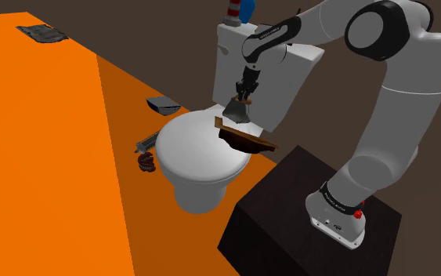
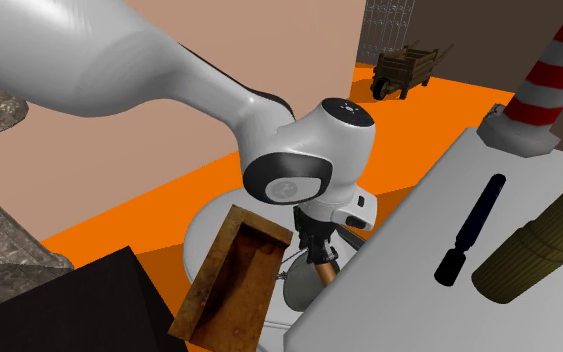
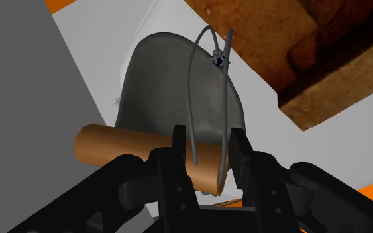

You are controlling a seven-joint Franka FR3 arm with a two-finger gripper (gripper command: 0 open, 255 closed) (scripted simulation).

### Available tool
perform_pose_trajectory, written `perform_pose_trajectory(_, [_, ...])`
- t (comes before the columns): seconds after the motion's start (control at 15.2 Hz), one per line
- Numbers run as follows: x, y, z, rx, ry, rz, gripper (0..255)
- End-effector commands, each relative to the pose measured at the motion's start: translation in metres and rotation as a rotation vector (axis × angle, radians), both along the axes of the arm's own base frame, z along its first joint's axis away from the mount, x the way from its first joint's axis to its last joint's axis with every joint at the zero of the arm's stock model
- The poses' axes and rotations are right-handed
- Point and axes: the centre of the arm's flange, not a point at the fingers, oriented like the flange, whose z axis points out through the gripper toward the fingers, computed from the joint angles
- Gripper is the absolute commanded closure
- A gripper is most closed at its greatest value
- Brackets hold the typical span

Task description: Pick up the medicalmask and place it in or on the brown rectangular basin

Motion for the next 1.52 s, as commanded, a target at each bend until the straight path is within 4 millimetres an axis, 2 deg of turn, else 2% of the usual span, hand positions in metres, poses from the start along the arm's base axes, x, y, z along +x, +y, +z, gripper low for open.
perform_pose_trajectory(0.0, [-0.001, 0.0, -0.002, 0.001, 0.003, 0.0, 255])
perform_pose_trajectory(1.45, [-0.001, 0.0, 0.115, 0.001, 0.003, 0.0, 255])
